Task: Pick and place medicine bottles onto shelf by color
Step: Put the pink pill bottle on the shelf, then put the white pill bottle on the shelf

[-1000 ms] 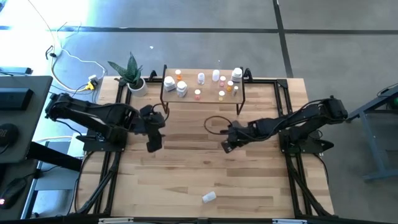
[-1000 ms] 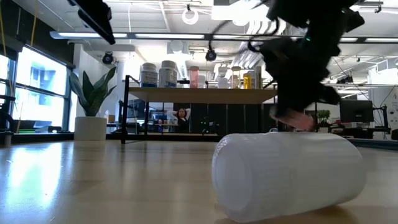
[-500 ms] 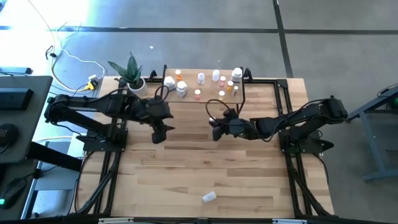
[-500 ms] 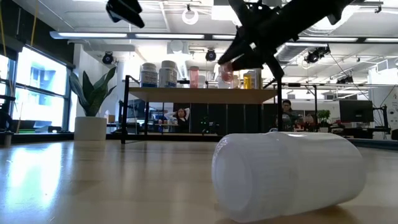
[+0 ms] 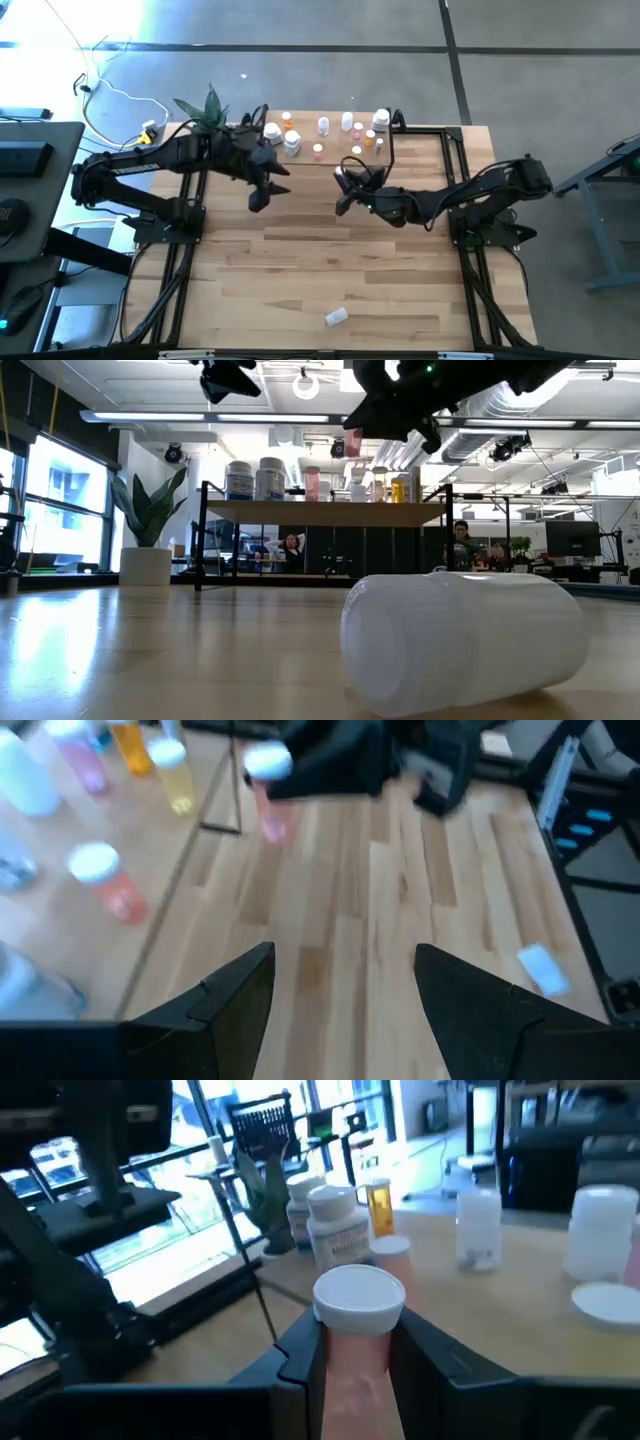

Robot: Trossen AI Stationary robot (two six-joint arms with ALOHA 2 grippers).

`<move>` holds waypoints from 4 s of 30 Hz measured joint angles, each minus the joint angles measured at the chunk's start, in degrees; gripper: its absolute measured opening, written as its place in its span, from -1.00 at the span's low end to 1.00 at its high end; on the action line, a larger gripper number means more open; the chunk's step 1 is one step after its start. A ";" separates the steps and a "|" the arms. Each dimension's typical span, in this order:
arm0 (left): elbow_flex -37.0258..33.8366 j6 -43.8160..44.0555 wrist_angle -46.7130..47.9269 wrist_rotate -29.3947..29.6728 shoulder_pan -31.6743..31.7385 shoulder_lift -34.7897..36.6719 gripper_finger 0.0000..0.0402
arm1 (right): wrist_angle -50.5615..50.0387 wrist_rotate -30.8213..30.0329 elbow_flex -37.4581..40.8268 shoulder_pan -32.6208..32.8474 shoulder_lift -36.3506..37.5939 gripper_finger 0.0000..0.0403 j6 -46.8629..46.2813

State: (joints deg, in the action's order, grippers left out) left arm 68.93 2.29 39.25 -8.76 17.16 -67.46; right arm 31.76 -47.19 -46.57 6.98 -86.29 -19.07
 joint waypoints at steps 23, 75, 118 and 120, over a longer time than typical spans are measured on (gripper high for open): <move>-0.04 -2.65 -0.81 0.36 4.64 0.00 0.15 | 12.60 -10.16 -10.80 -5.63 -18.49 -0.65 19.09; -0.04 -3.96 0.39 0.33 4.62 0.00 0.15 | 4.05 -12.56 -10.75 -11.52 -18.51 -0.26 8.55; -0.09 -0.97 3.85 0.37 4.57 0.61 0.15 | 14.37 -13.70 -17.48 -8.25 -18.20 -0.26 29.17; -0.09 -0.60 5.06 0.38 4.38 1.40 0.15 | 14.23 -15.22 -18.76 -7.00 -18.20 -0.26 30.49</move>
State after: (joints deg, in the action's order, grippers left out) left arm 68.84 1.69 44.31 -8.38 21.54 -66.06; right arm 45.99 -62.40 -65.32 -0.02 -104.49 11.42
